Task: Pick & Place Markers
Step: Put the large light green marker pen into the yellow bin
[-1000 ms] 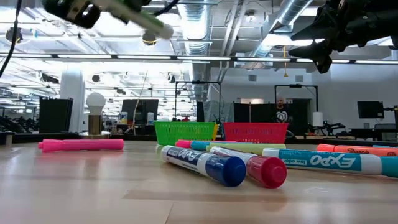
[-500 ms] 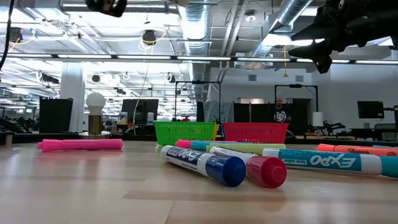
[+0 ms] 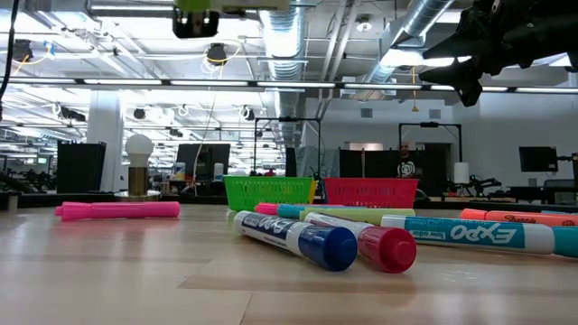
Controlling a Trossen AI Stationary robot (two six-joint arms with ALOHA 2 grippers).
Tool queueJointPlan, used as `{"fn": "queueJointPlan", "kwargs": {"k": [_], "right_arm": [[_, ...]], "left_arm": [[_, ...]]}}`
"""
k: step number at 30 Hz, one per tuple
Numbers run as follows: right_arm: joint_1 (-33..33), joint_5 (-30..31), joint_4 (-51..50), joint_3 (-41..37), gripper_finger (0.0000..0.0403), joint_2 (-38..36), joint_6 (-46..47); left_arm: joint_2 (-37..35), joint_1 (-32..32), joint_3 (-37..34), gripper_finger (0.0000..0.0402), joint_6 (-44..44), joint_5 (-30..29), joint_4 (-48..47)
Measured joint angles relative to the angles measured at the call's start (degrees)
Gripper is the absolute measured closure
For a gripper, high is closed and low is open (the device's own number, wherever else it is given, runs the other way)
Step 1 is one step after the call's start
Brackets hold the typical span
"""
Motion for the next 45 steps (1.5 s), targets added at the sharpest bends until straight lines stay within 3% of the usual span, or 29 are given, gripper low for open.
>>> {"fn": "queueJointPlan", "kwargs": {"k": [28,45], "right_arm": [[0.0,0.0,0.0,0.0,0.0225,0.0,0.0],[0.0,0.0,0.0,0.0,0.0225,0.0,0.0]], "left_arm": [[0.0,20.7,0.0,0.0331,32.1,0.7,0.5],[0.0,29.7,0.0,0.0328,47.9,-4.4,6.0]]}}
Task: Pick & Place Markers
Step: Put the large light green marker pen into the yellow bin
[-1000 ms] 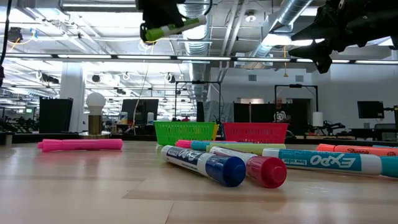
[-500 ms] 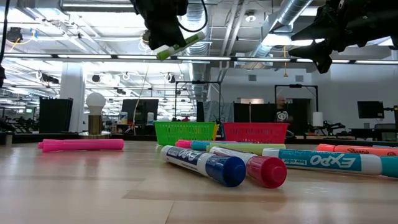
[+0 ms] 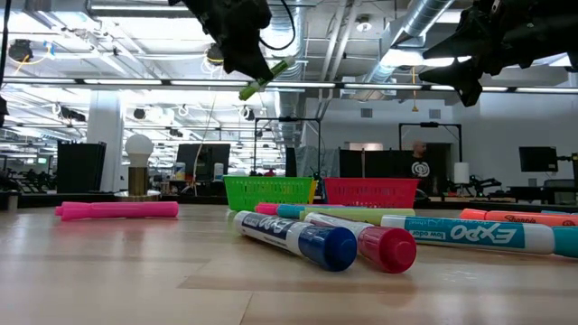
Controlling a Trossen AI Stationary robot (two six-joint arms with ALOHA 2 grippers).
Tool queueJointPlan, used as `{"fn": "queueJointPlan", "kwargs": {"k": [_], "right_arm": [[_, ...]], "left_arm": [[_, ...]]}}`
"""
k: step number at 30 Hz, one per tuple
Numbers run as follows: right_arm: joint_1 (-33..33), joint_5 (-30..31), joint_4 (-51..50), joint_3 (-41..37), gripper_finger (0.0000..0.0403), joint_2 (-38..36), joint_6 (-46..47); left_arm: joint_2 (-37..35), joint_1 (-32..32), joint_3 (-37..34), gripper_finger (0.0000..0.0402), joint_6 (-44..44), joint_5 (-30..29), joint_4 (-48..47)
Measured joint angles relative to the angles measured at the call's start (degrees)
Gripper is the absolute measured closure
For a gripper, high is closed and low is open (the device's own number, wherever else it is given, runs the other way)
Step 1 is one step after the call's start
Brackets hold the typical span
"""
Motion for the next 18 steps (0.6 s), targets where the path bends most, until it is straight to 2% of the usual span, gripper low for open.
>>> {"fn": "queueJointPlan", "kwargs": {"k": [11,18], "right_arm": [[0.0,0.0,0.0,0.0,0.0225,0.0,0.0],[0.0,0.0,0.0,0.0,0.0225,0.0,0.0]], "left_arm": [[0.0,2.9,0.0,0.0330,8.3,-0.9,11.4],[0.1,4.5,0.0,0.0328,8.7,-0.9,12.8]]}}
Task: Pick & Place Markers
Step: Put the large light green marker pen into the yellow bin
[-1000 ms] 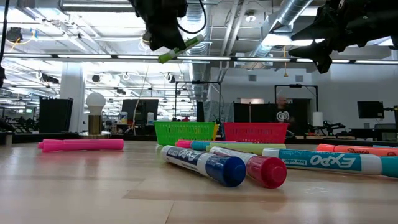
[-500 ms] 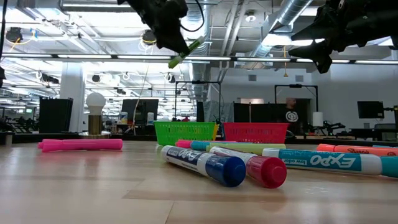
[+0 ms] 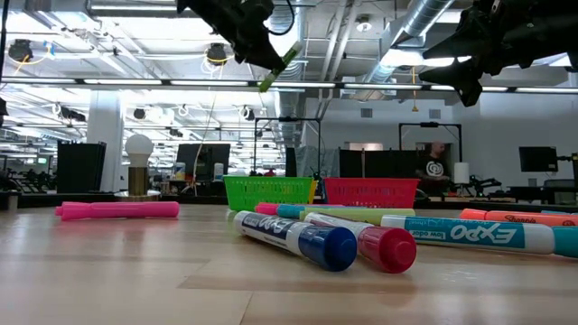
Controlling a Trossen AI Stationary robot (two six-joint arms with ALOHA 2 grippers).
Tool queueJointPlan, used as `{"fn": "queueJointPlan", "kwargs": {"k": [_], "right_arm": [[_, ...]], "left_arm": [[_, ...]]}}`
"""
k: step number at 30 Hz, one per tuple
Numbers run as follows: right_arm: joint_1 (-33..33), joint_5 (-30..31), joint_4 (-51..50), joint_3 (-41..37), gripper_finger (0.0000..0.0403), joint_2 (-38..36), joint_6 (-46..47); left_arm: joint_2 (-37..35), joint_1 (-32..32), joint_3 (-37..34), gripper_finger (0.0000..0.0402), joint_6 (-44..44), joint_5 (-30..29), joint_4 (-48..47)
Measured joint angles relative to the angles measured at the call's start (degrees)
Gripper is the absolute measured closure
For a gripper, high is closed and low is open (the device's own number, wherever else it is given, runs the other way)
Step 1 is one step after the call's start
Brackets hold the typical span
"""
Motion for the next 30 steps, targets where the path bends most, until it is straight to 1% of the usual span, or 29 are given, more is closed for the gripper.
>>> {"fn": "queueJointPlan", "kwargs": {"k": [6,11,15,21,26,30], "right_arm": [[0.0,0.0,0.0,0.0,0.0225,0.0,0.0],[0.1,0.0,0.0,0.0,0.0225,0.0,0.1],[0.1,0.0,0.0,0.0,0.0225,0.0,0.4],[0.1,0.0,0.0,0.0,0.0225,0.0,0.4],[0.1,0.0,0.0,0.0,0.0225,0.0,0.4],[0.1,0.0,0.0,0.0,0.0225,0.0,0.4]], "left_arm": [[2.6,0.5,0.0,0.0328,1.0,0.1,2.7],[7.9,0.5,0.0,0.0329,5.2,-1.2,5.0],[13.0,1.1,0.0,0.0329,8.6,-1.3,5.7],[19.2,3.4,0.0,0.0330,13.8,-2.8,7.9],[22.2,5.8,0.0,0.0329,15.0,-2.8,9.1],[23.0,7.2,0.1,0.0330,16.4,-2.4,9.2]]}}
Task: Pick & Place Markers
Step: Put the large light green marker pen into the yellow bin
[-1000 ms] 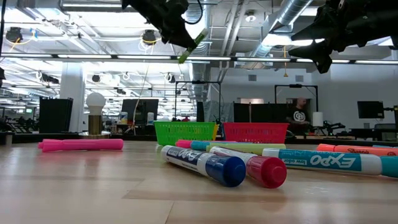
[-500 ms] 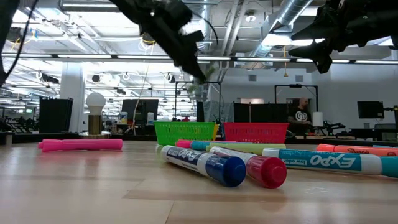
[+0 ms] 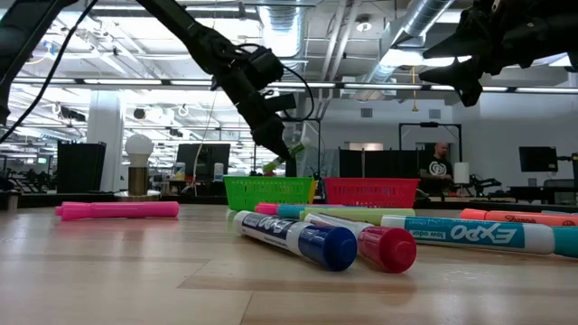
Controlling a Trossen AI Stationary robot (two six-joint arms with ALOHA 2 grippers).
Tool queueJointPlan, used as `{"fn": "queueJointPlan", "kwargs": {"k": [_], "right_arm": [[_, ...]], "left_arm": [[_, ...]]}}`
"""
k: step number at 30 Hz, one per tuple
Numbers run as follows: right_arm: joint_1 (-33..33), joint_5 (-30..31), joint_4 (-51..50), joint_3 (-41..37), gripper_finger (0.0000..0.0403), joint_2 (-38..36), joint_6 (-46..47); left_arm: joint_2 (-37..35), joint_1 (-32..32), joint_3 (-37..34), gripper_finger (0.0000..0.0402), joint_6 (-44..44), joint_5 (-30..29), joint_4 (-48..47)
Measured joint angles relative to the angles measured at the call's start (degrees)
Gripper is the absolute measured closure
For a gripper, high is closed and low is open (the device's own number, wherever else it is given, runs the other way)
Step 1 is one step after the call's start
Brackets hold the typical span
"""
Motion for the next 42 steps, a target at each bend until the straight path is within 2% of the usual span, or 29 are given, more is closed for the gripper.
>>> {"fn": "queueJointPlan", "kwargs": {"k": [10,33,42], "right_arm": [[0.0,0.0,0.0,0.0,0.0225,0.0,0.0],[0.0,0.0,0.0,0.0,0.0225,0.0,0.0],[0.0,0.0,0.0,0.0,0.0225,0.0,0.0]], "left_arm": [[0.2,0.2,0.0,0.0329,0.6,2.9,0.5],[7.2,0.7,-0.1,0.0325,0.2,2.7,-1.0],[7.5,0.8,-0.1,0.0325,-0.1,2.7,-0.9]]}}
